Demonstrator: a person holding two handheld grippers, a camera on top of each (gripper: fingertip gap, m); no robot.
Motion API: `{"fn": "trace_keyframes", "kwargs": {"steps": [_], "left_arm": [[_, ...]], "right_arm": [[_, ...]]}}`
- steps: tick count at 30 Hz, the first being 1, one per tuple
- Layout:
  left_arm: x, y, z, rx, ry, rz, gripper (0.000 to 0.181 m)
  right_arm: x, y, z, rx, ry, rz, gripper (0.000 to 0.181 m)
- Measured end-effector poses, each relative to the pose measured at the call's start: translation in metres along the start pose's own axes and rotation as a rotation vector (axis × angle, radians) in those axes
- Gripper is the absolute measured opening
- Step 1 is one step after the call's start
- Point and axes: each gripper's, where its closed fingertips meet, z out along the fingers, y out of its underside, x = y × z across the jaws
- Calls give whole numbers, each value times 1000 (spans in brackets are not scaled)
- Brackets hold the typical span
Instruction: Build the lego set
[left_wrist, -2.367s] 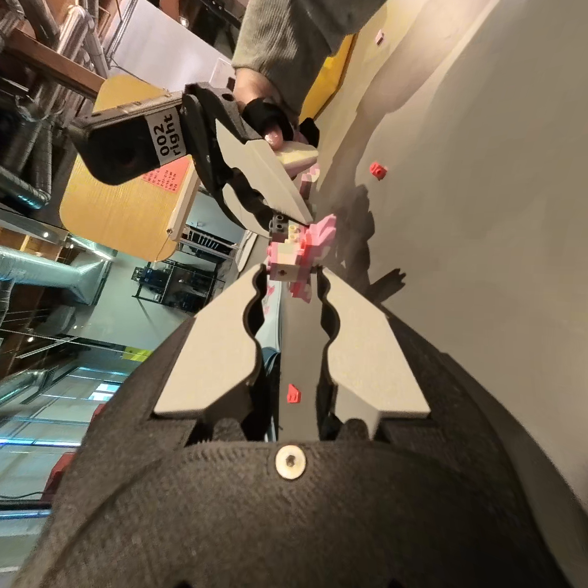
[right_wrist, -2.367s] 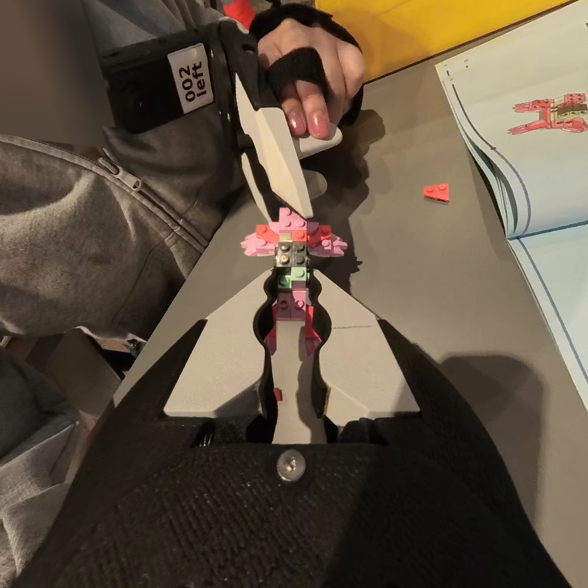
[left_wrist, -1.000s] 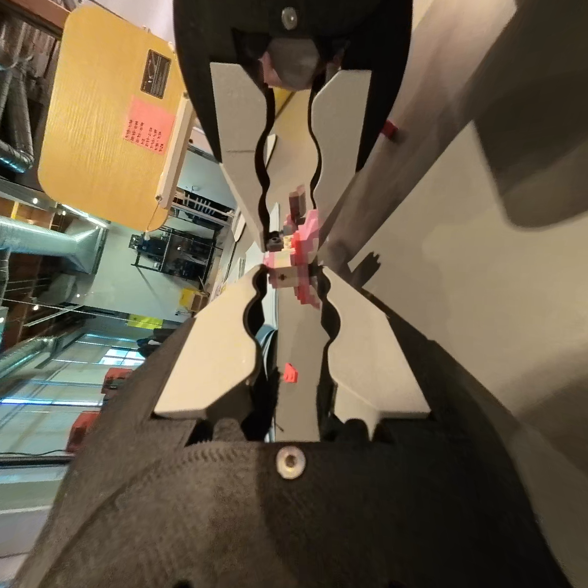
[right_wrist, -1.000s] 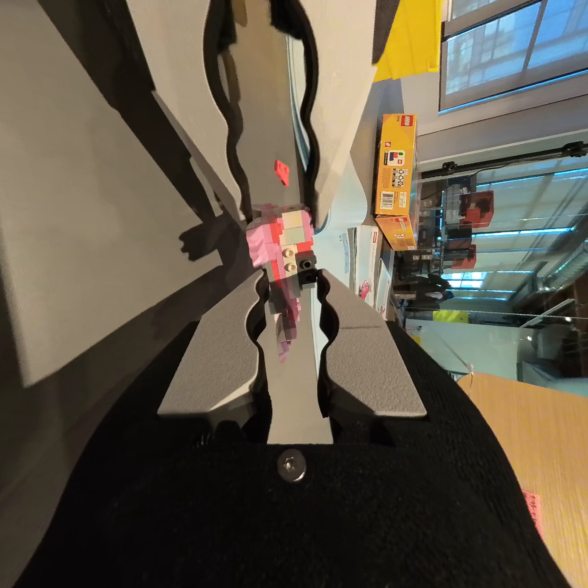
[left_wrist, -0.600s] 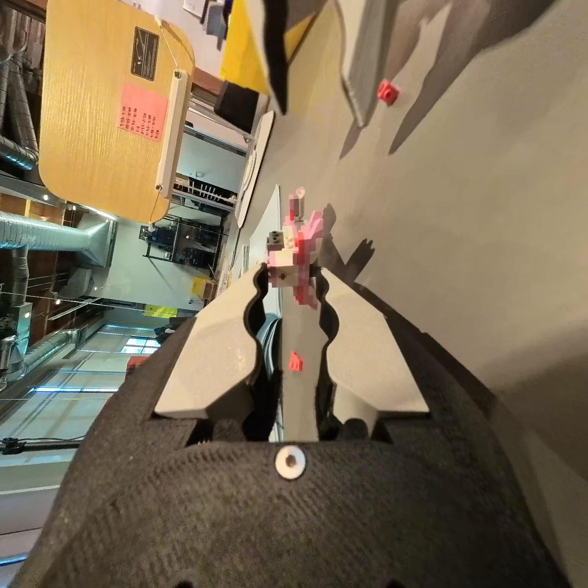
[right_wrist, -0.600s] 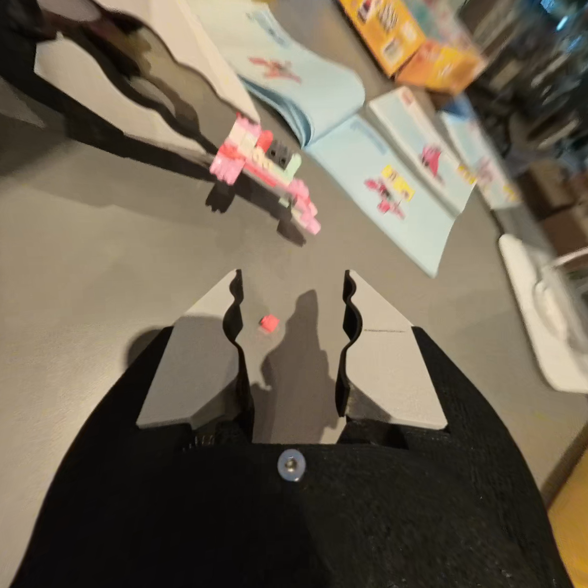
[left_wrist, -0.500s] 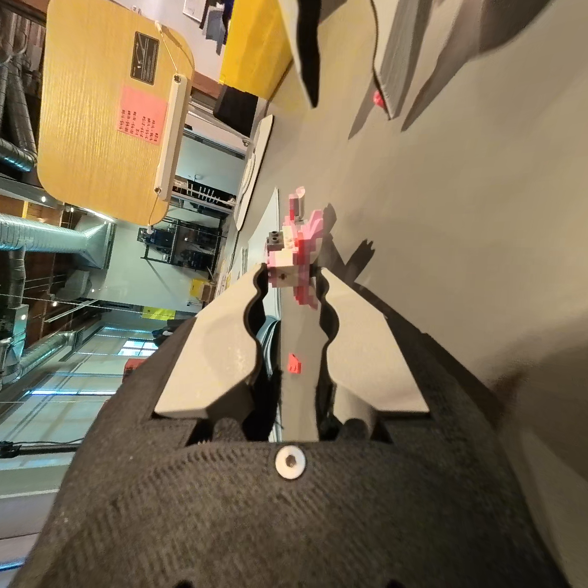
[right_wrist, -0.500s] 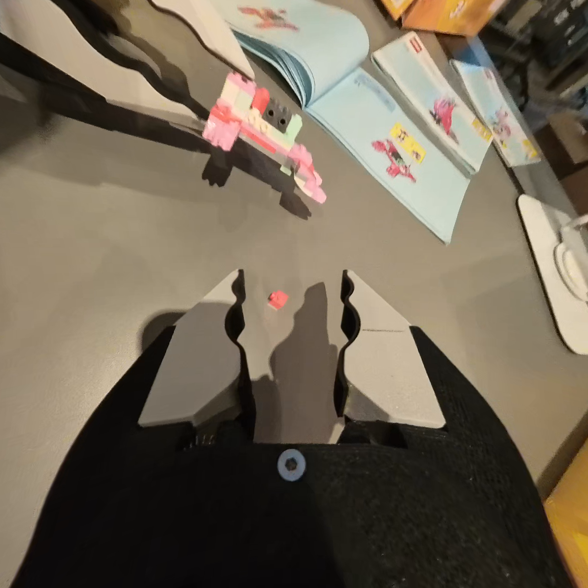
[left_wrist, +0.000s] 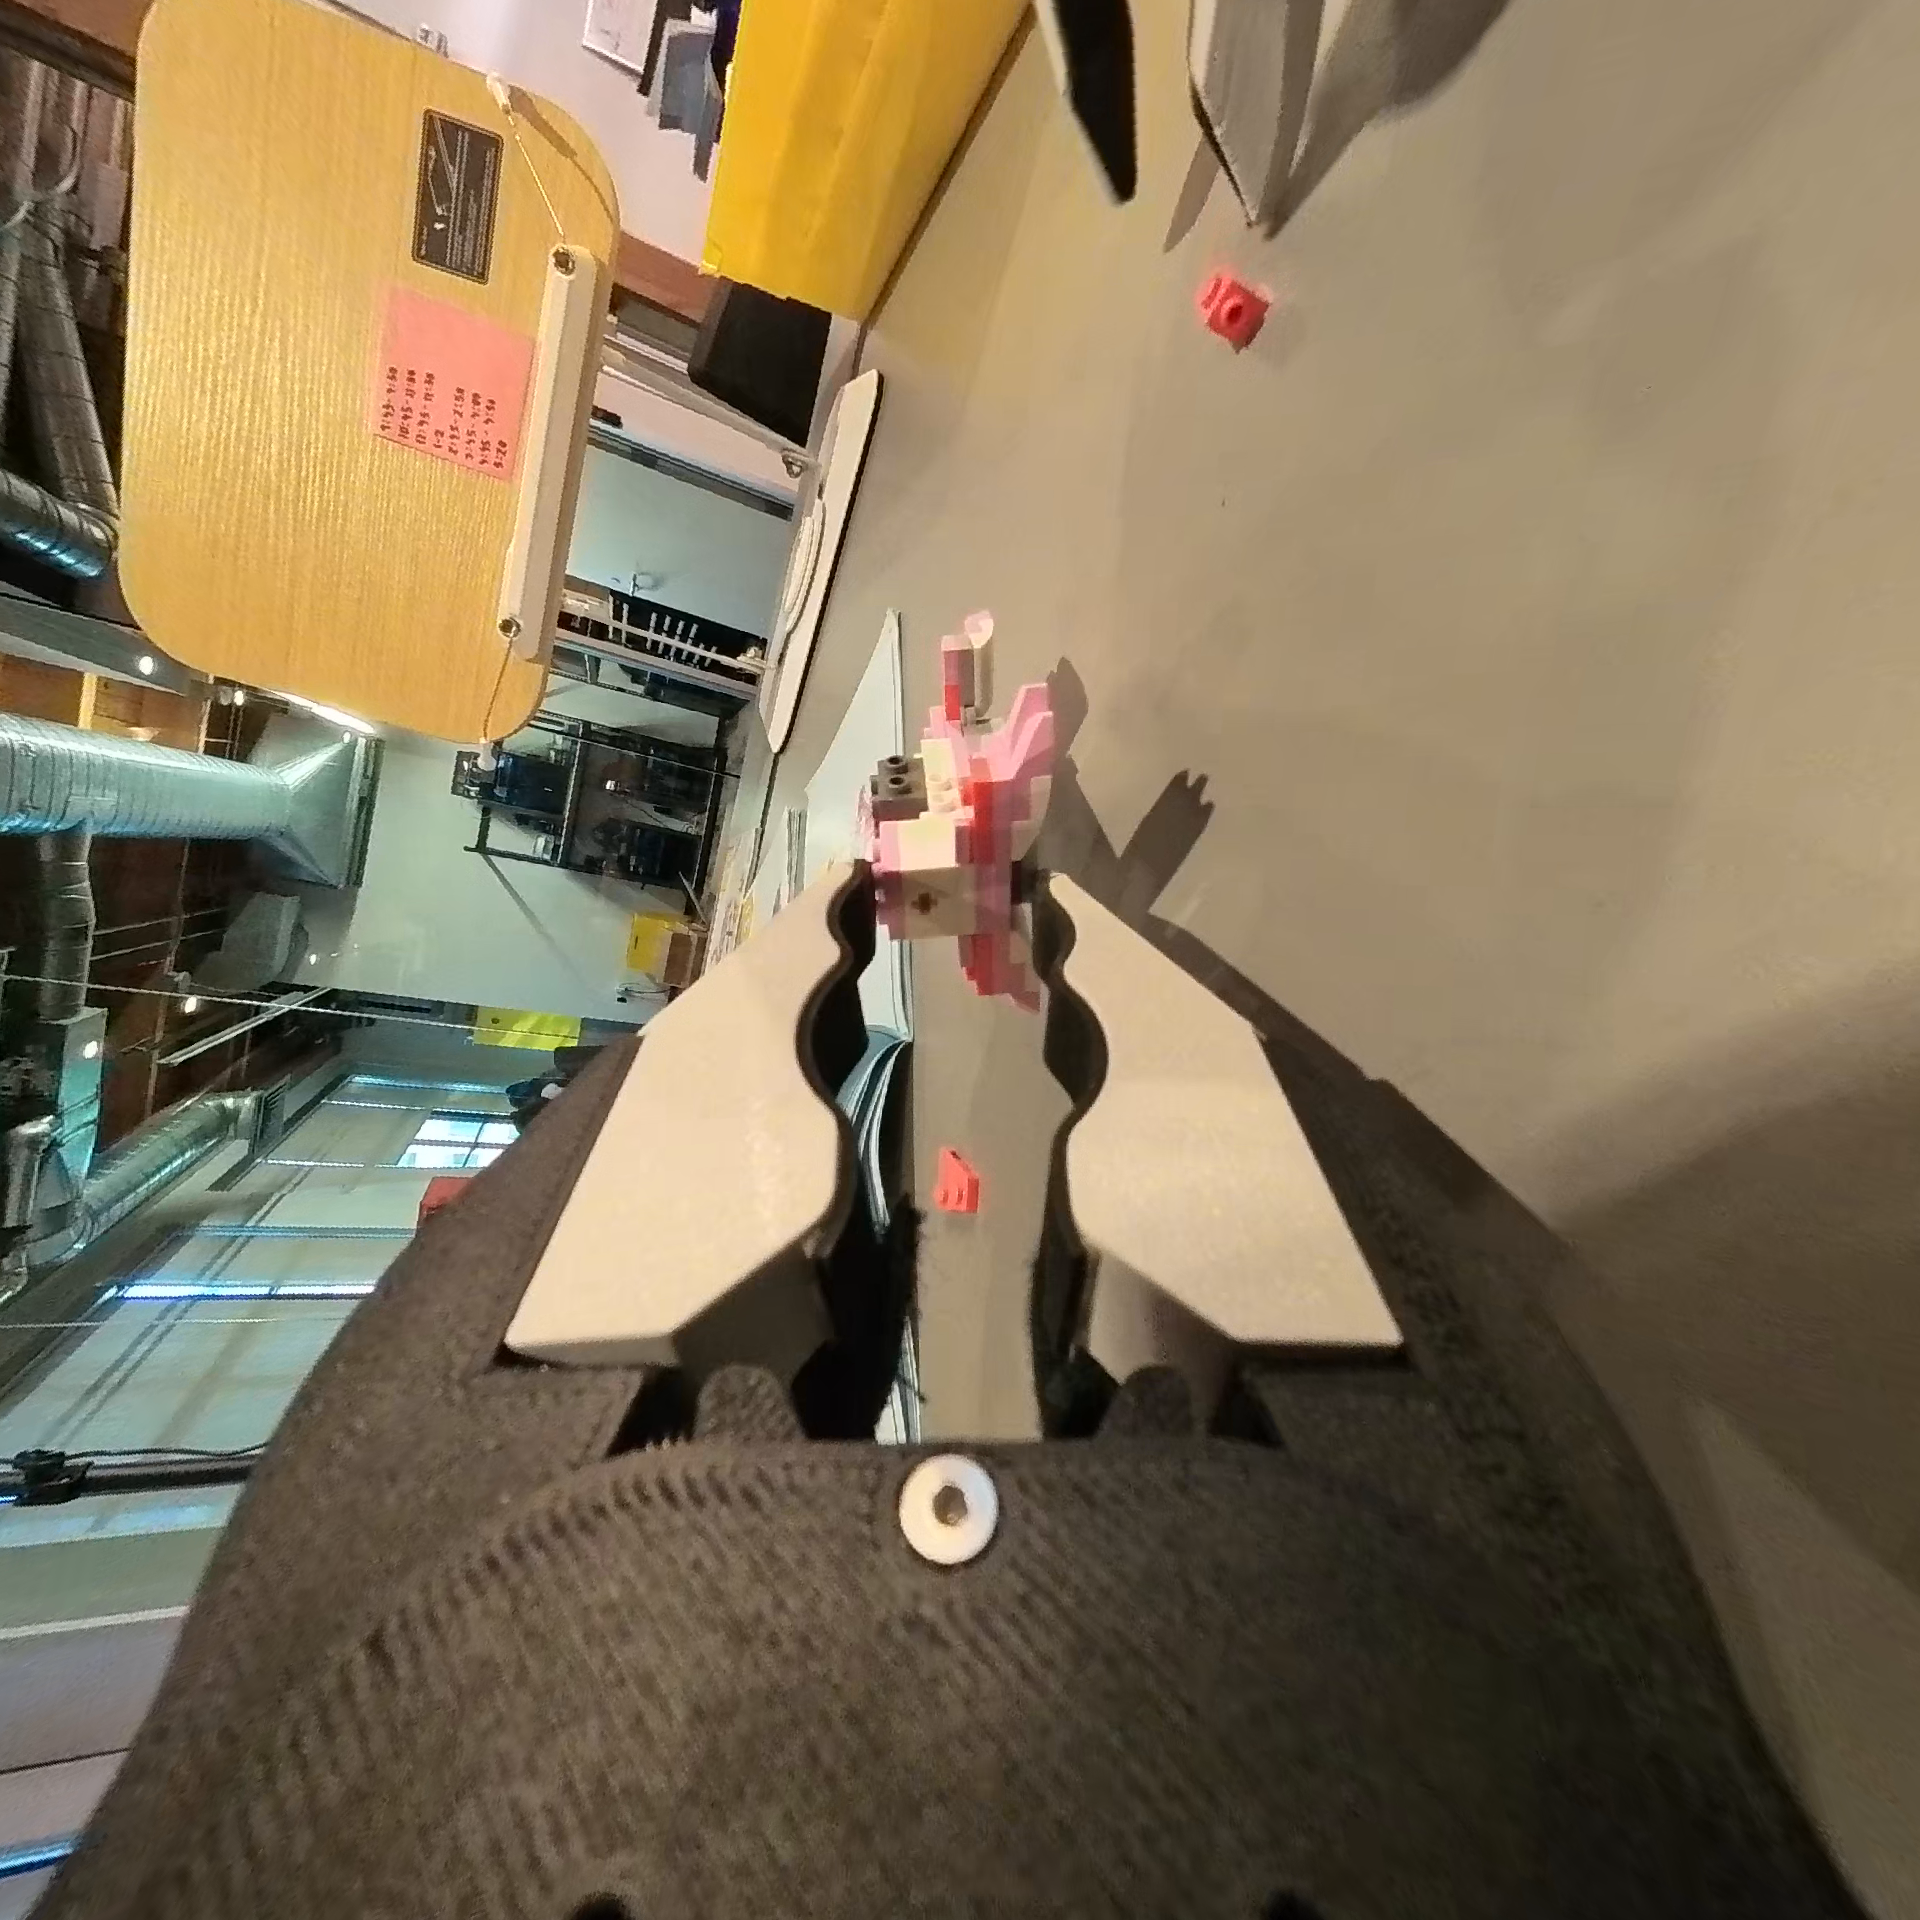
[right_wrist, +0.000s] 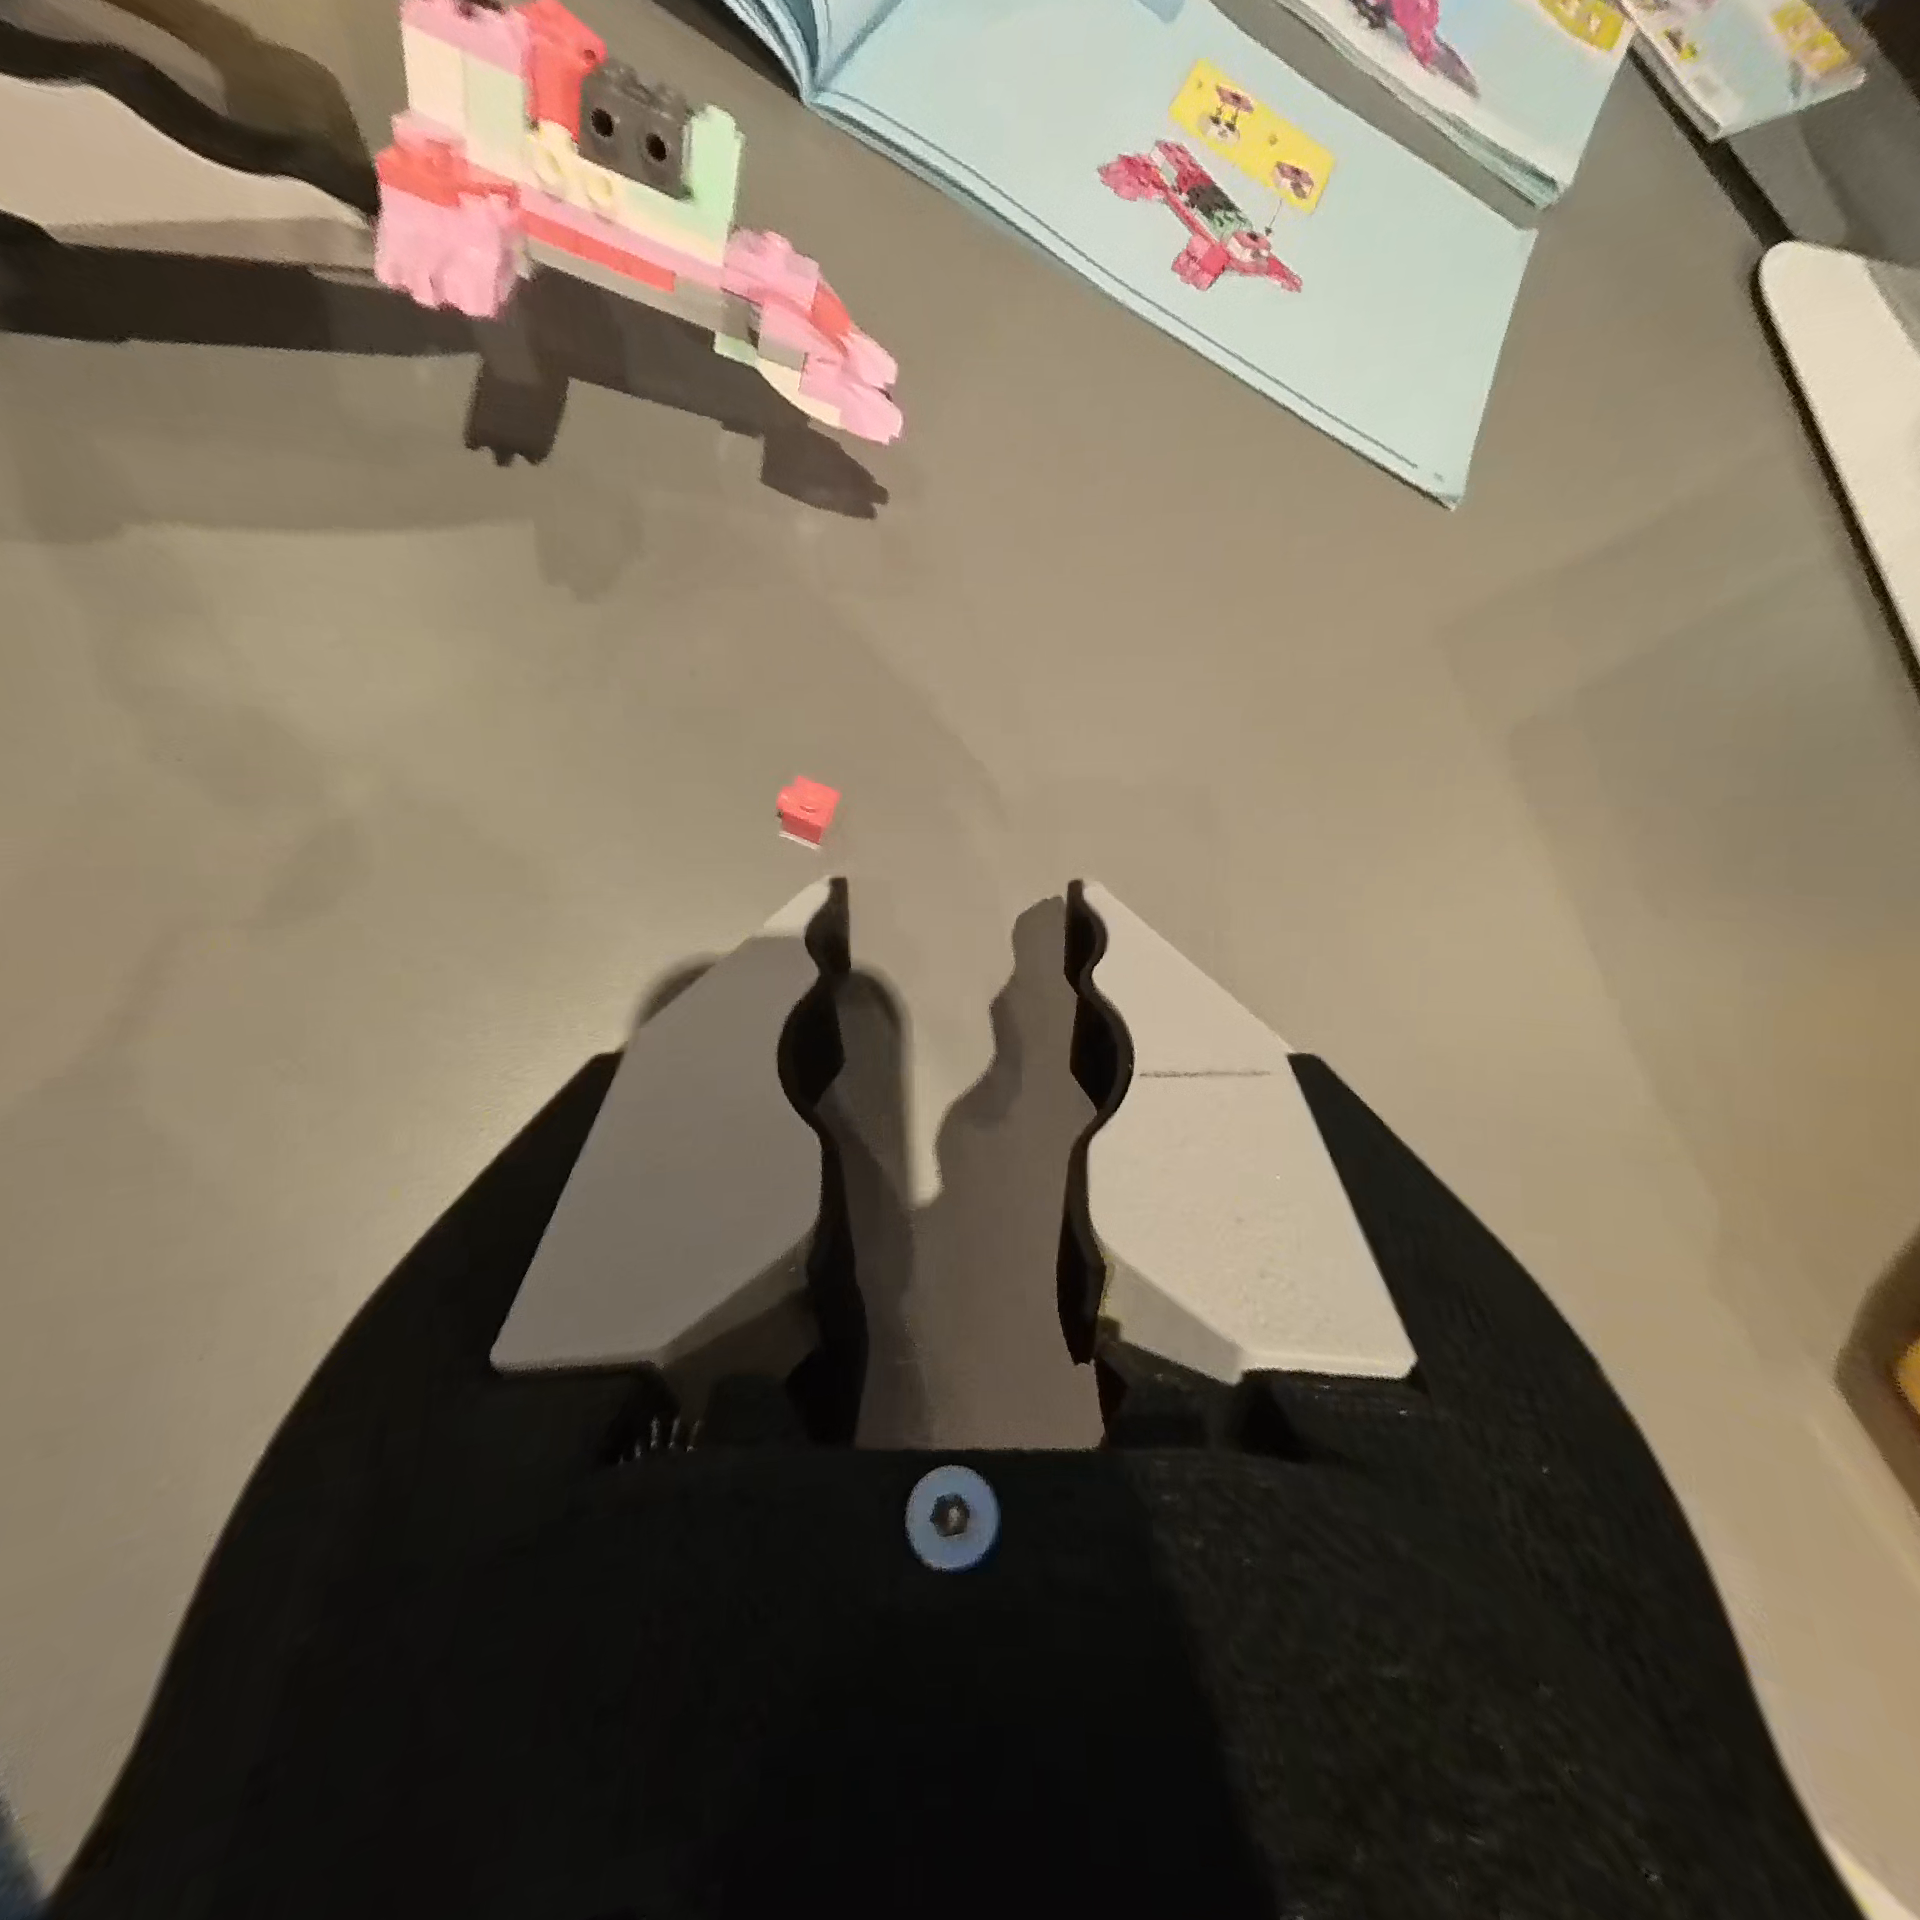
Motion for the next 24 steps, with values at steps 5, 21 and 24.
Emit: {"fn": "trace_keyframes", "kwargs": {"steps": [5,21,24], "left_arm": [[1,0,0,1,3,-2,29],[1,-2,-1,12,12,-10,29],[2,-3,-2,17,14,-10,29]], "right_arm": [[-16,-11,1,53,-52,53,38],[-16,-15,3,81,-20,224,21],[-16,-13,7,71,-2,201,18]]}}
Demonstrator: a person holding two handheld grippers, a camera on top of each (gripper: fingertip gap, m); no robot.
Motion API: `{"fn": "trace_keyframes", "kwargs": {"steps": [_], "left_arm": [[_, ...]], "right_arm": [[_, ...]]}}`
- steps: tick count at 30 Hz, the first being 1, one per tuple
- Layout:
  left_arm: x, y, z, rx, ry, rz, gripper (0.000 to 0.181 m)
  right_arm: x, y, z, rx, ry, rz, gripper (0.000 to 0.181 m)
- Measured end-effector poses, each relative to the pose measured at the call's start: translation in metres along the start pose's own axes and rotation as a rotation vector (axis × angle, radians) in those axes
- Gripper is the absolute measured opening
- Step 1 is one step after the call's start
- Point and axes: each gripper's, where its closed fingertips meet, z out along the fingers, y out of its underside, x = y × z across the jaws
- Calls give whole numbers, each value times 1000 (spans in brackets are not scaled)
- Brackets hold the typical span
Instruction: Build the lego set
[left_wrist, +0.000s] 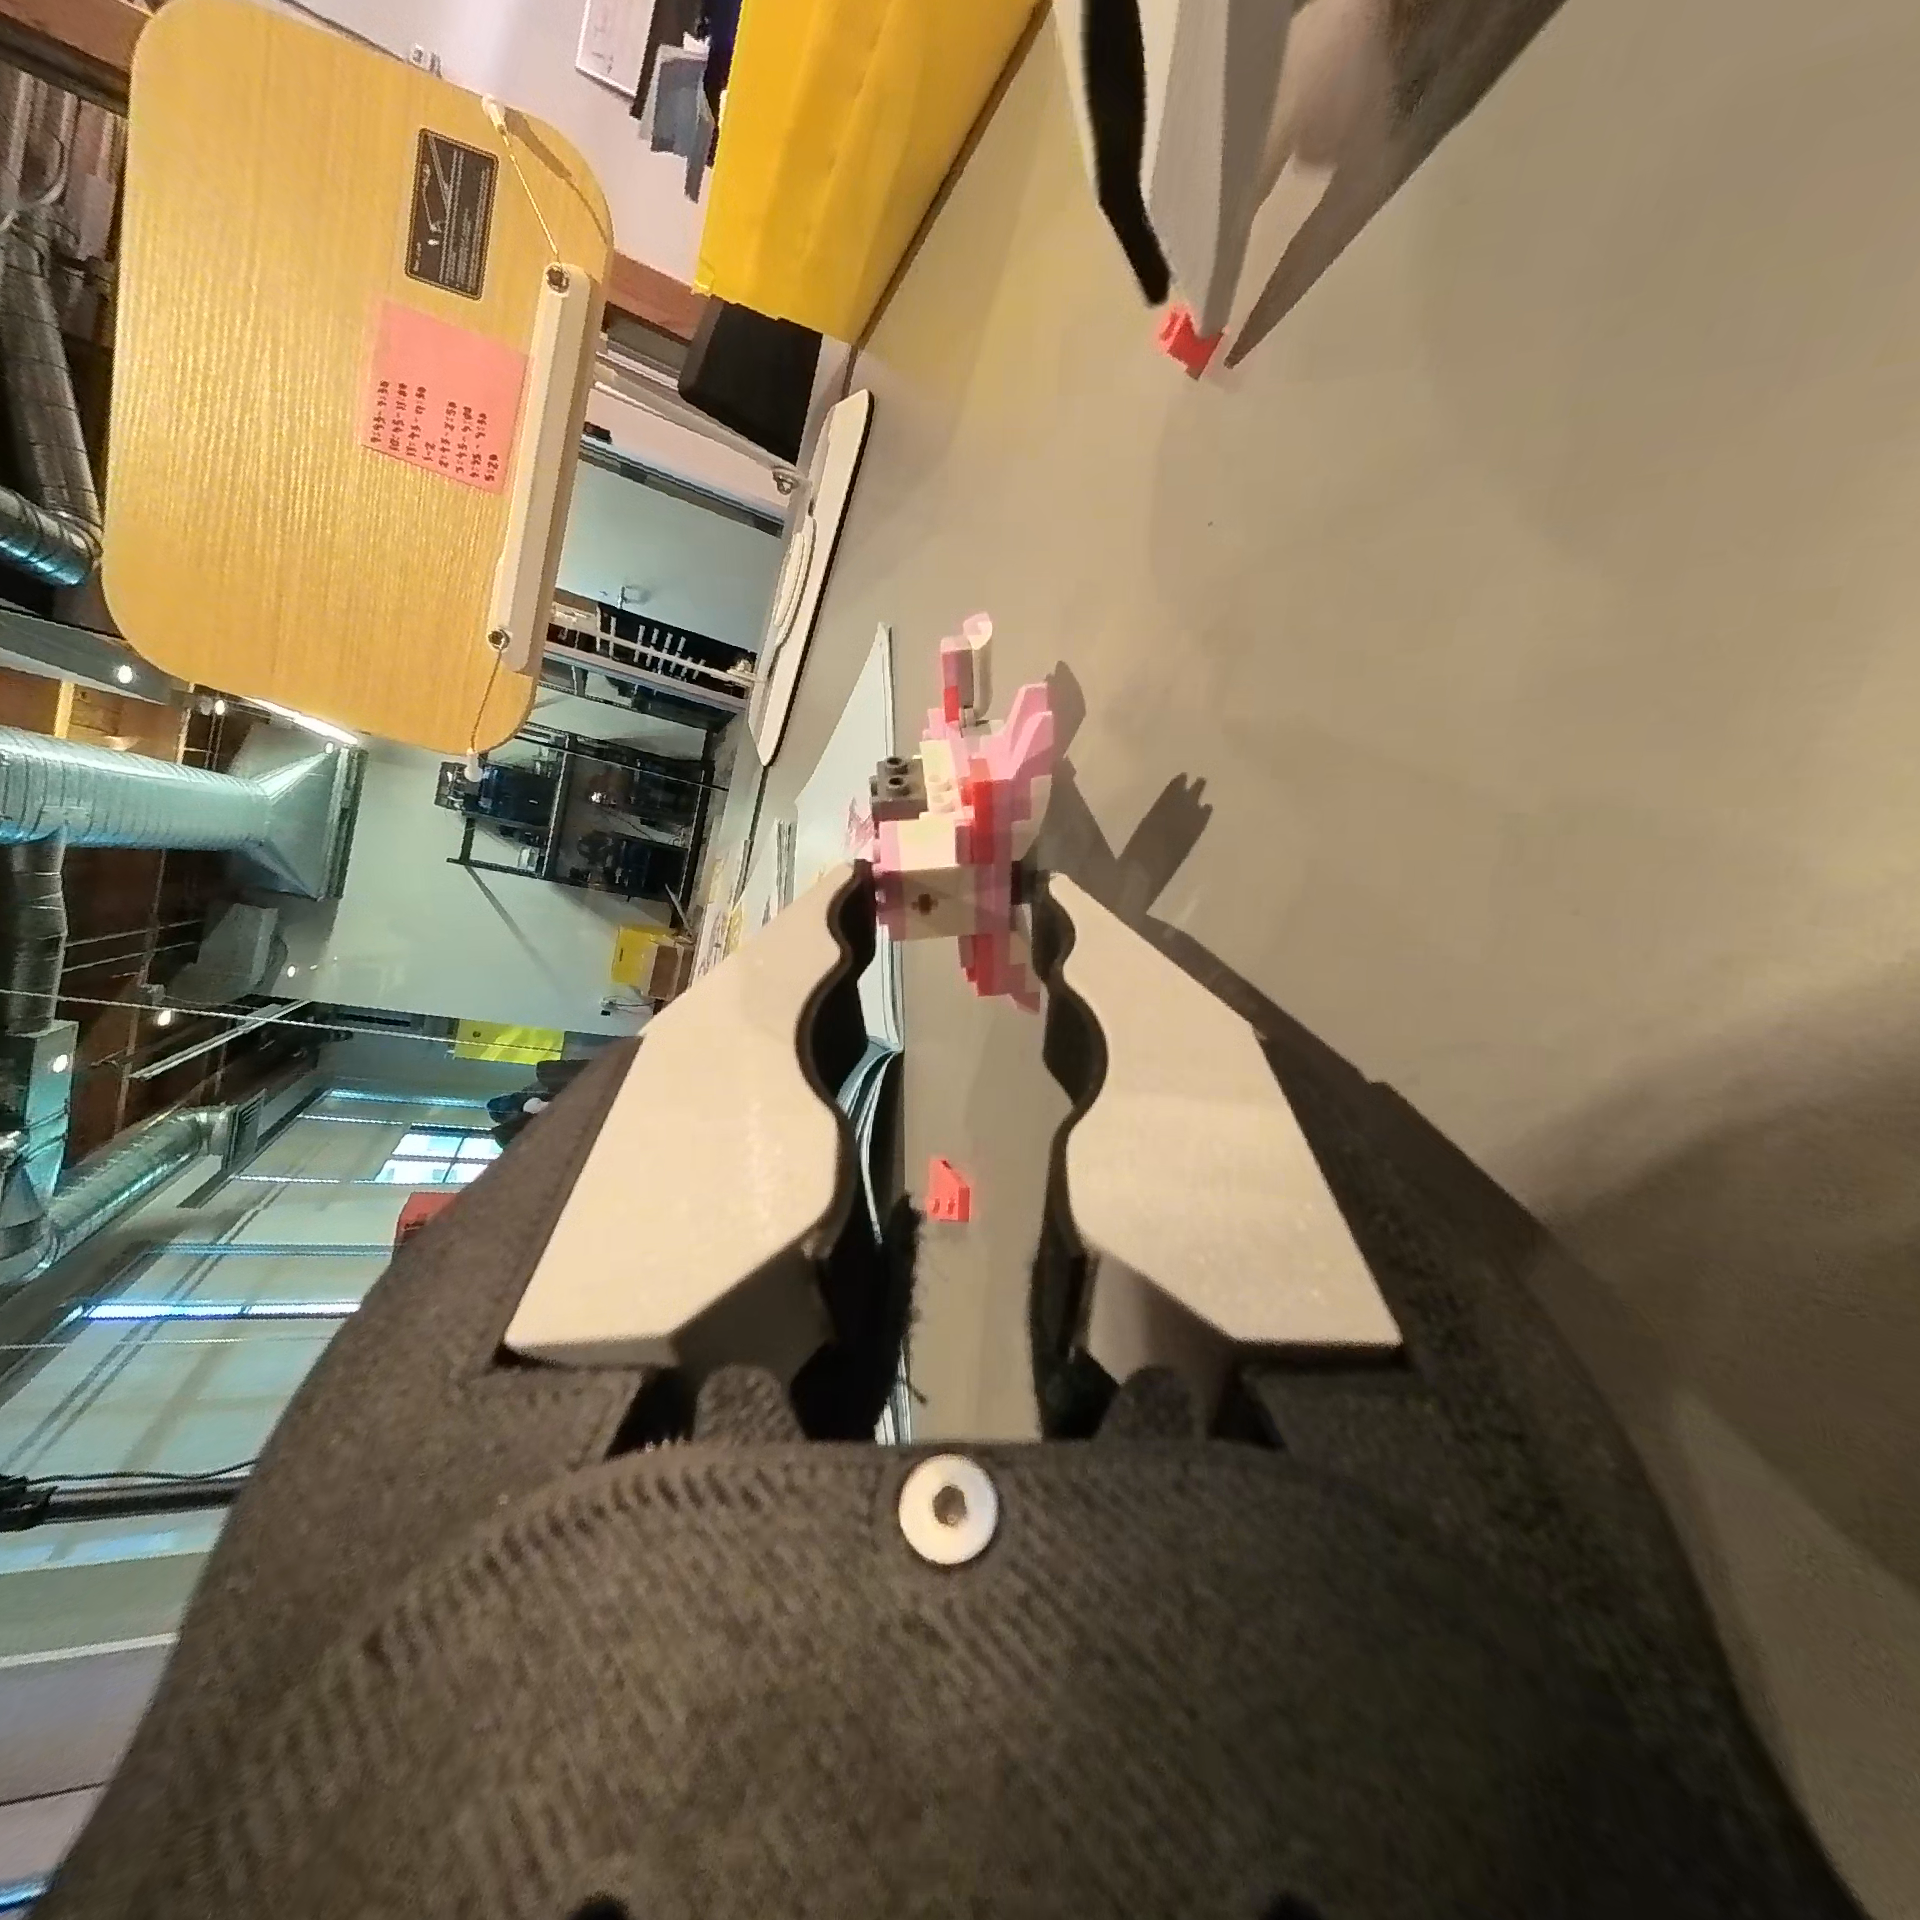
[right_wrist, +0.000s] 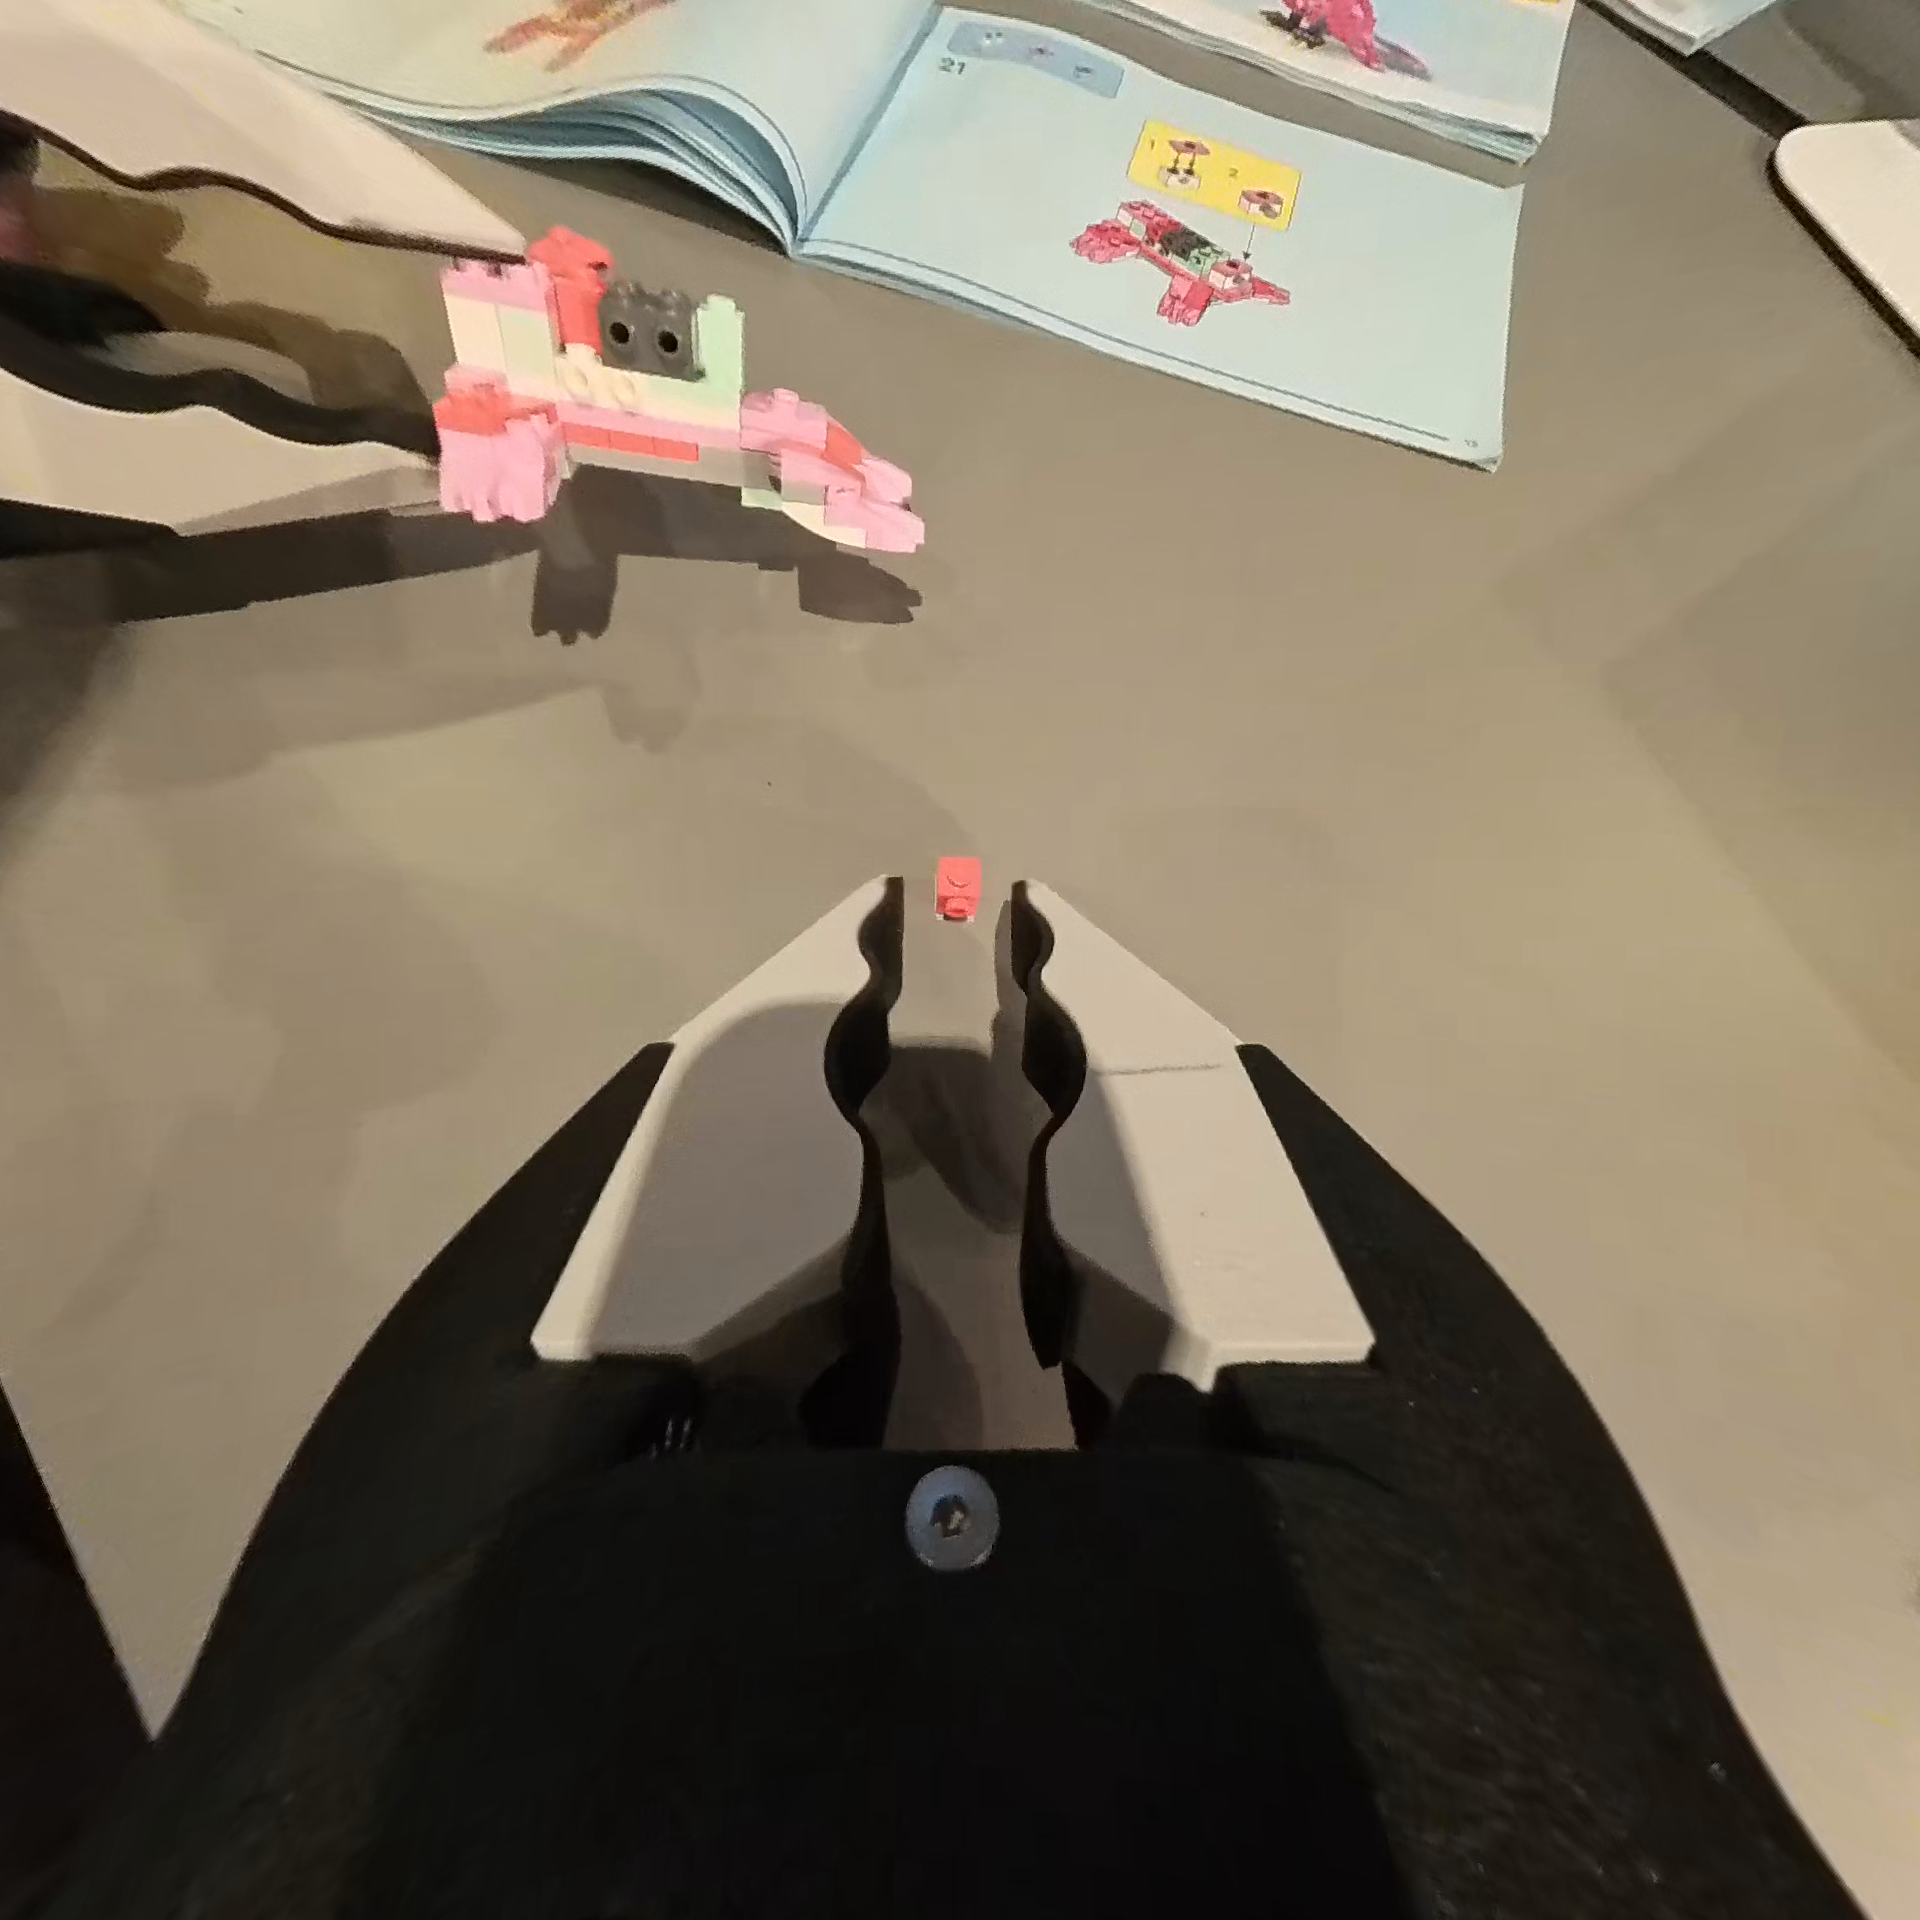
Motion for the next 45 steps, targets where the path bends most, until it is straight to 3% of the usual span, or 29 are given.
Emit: {"fn": "trace_keyframes", "kwargs": {"steps": [6,11,15,31,38,45], "left_arm": [[0,-2,-1,9,0,5,29],[0,-4,-1,14,-8,23,29],[0,-5,-2,14,-12,32,29],[2,-5,-3,1,-5,53,24],[3,-4,-2,-11,-8,73,24],[1,-3,-1,-18,-19,79,24]], "right_arm": [[-3,-8,2,13,-44,17,5],[-41,-69,5,161,-238,69,5],[-64,-95,18,156,-328,70,5],[-67,-91,34,-106,-255,-14,5],[-69,-86,39,-171,-213,-76,5],[-70,-88,38,-156,-272,-15,8]]}}
